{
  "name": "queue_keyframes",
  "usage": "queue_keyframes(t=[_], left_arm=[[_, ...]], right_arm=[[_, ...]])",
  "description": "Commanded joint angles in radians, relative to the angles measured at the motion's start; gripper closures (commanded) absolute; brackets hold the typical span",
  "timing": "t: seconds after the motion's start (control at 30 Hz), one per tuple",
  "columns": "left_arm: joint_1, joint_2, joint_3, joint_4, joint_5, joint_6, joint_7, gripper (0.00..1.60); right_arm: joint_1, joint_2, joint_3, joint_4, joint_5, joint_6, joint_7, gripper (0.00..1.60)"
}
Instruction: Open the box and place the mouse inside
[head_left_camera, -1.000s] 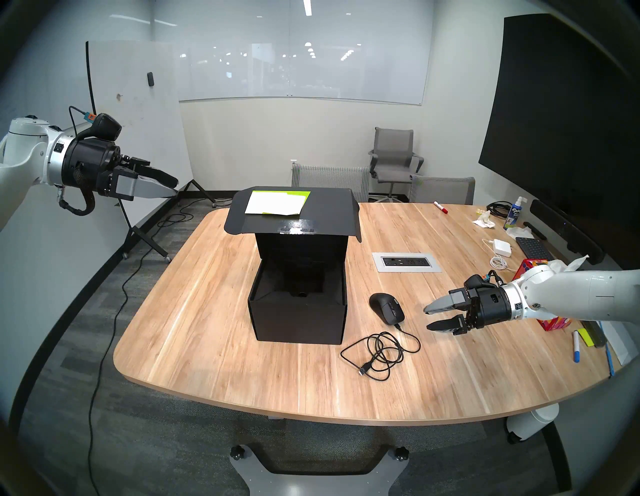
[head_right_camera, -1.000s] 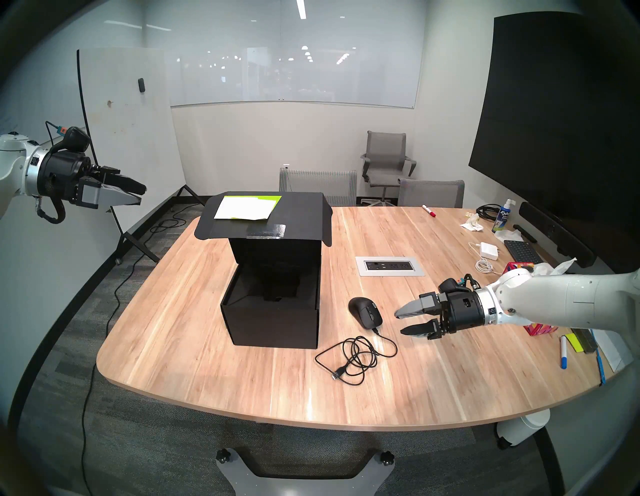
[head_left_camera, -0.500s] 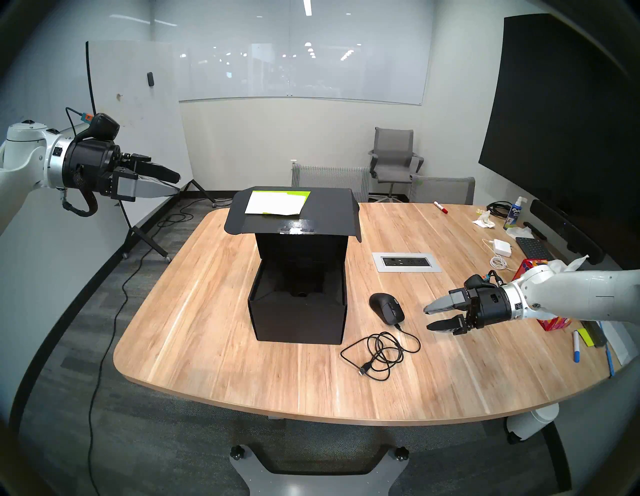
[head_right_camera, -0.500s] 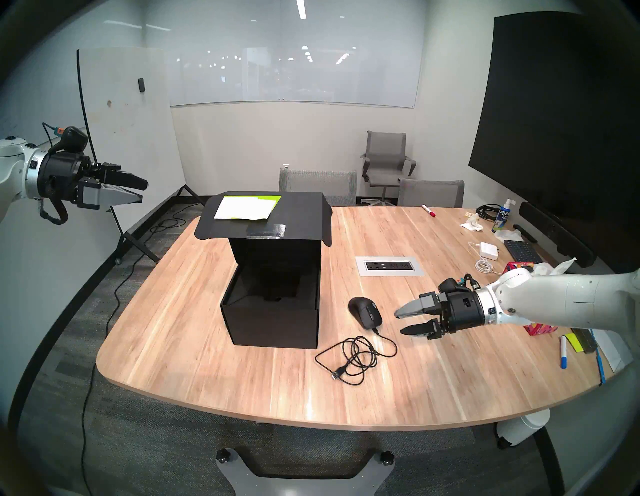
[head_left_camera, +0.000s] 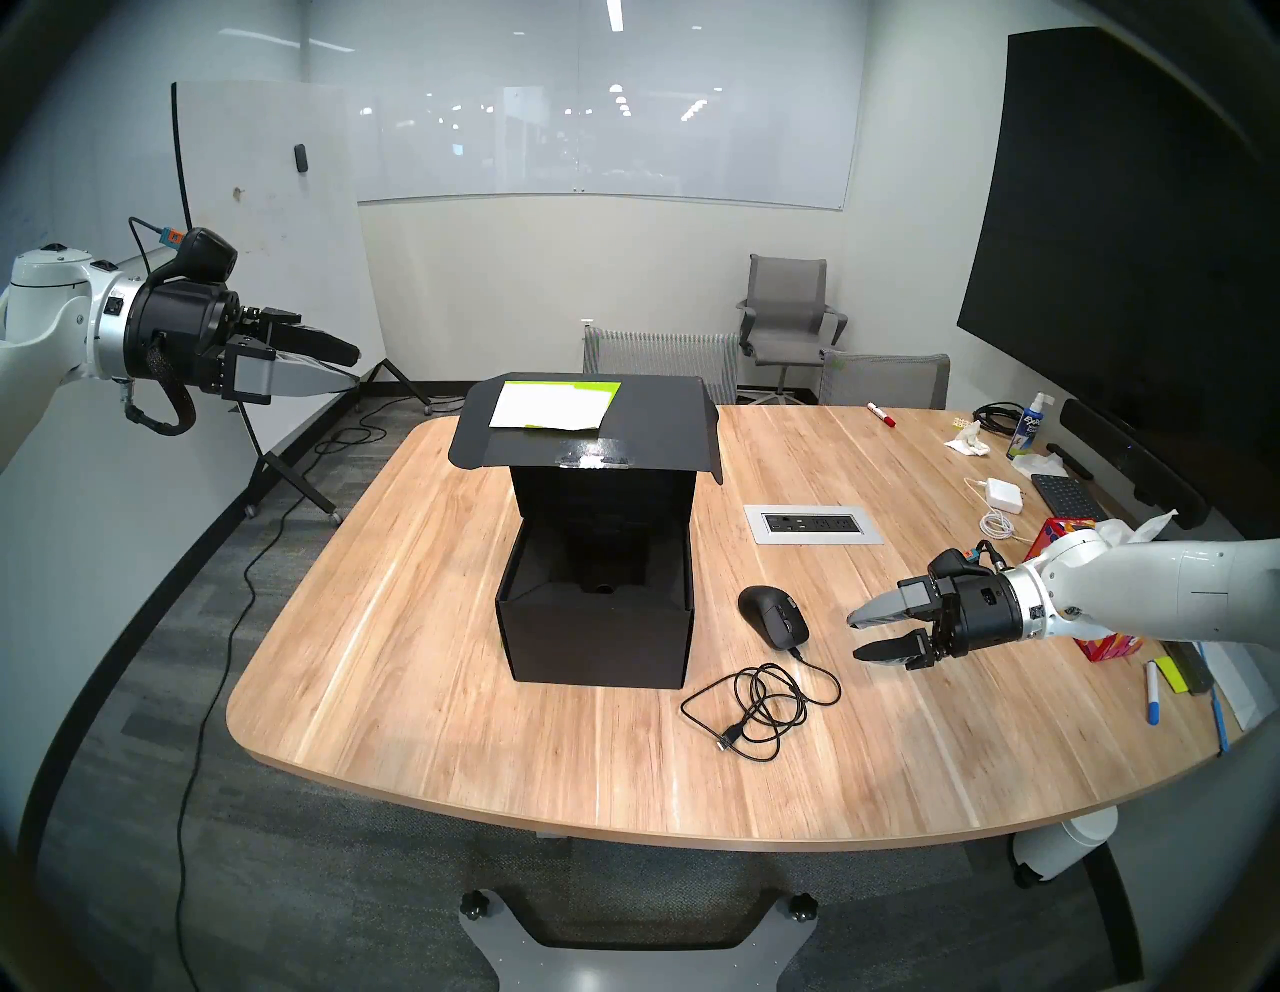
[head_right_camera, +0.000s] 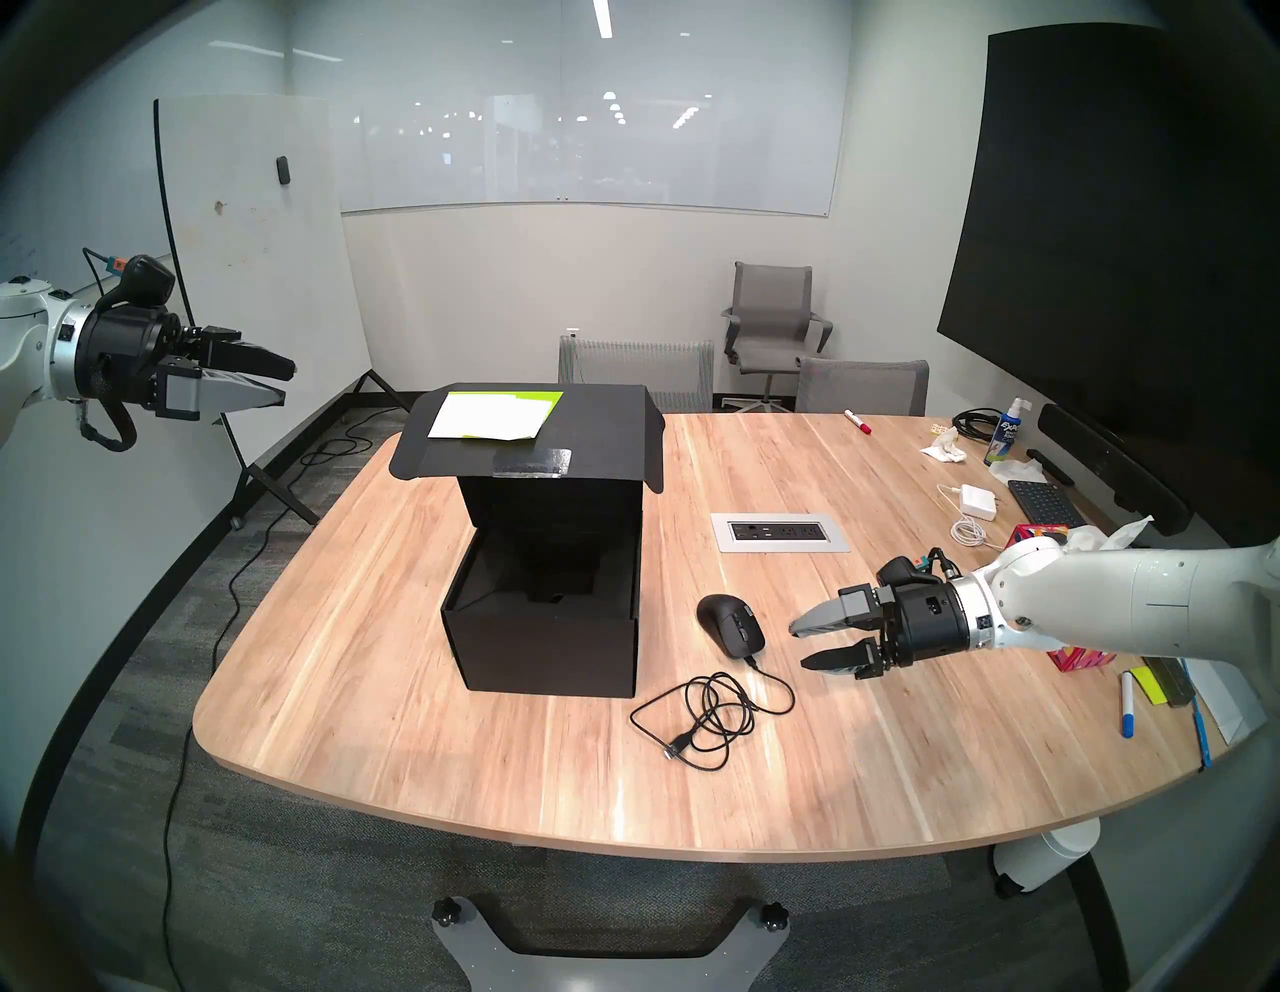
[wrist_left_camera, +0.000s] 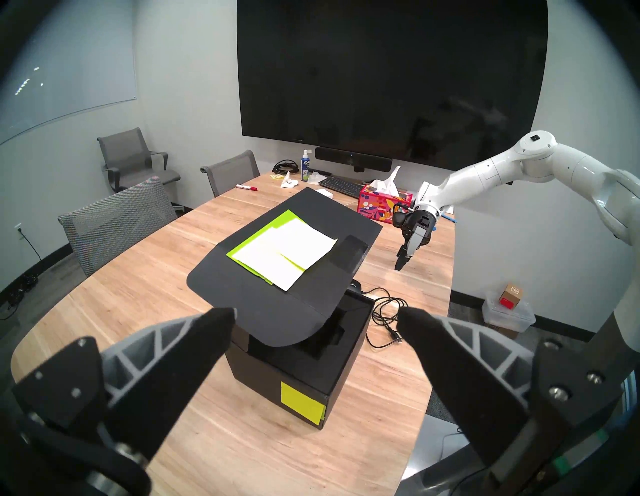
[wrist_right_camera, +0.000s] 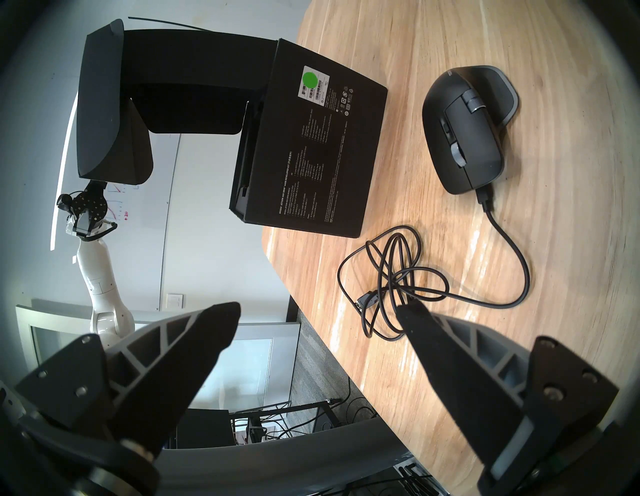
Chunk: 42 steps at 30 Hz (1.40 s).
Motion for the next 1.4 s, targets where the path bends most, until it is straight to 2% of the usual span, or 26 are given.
queue_keyframes(t=[0.0, 0.07, 0.13, 0.3, 0.63, 0.8, 0.83, 0.93, 1.1, 1.2, 1.37], left_arm=[[-0.016, 0.001, -0.035, 0.014, 0.029, 0.061, -0.042, 0.0], [-0.024, 0.001, -0.037, 0.024, 0.065, 0.081, -0.078, 0.0], [-0.038, 0.001, -0.038, 0.035, 0.117, 0.134, -0.136, 0.0], [-0.038, 0.002, -0.059, 0.053, 0.152, 0.153, -0.16, 0.0], [-0.03, 0.003, -0.07, 0.004, 0.154, 0.252, -0.06, 0.0], [-0.023, 0.003, -0.065, -0.006, 0.154, 0.283, -0.043, 0.0], [-0.019, 0.003, -0.063, -0.014, 0.142, 0.288, 0.006, 0.0], [-0.014, 0.003, -0.06, -0.015, 0.147, 0.308, 0.002, 0.0], [-0.008, 0.003, -0.056, -0.02, 0.138, 0.349, 0.061, 0.0], [-0.006, 0.003, -0.056, -0.017, 0.138, 0.361, 0.06, 0.0], [0.0, 0.003, -0.053, -0.024, 0.129, 0.392, 0.102, 0.0]], right_arm=[[0.013, 0.0, 0.009, 0.002, 0.002, 0.002, 0.006, 0.0], [0.013, 0.0, 0.009, 0.002, 0.002, 0.002, 0.006, 0.0], [0.013, 0.0, 0.009, 0.002, 0.002, 0.002, 0.006, 0.0], [0.013, 0.0, 0.009, 0.002, 0.003, 0.001, 0.005, 0.0], [0.012, 0.0, 0.009, 0.002, 0.003, 0.0, 0.004, 0.0], [0.012, 0.0, 0.009, 0.002, 0.003, 0.0, 0.004, 0.0], [0.012, 0.0, 0.009, 0.002, 0.003, 0.0, 0.004, 0.0], [0.011, 0.0, 0.009, 0.002, 0.003, 0.0, 0.003, 0.0], [0.011, 0.0, 0.009, 0.002, 0.003, -0.001, 0.003, 0.0], [0.01, 0.0, 0.009, 0.002, 0.002, -0.001, 0.003, 0.0], [0.01, -0.001, 0.009, 0.002, 0.002, -0.001, 0.003, 0.0]])
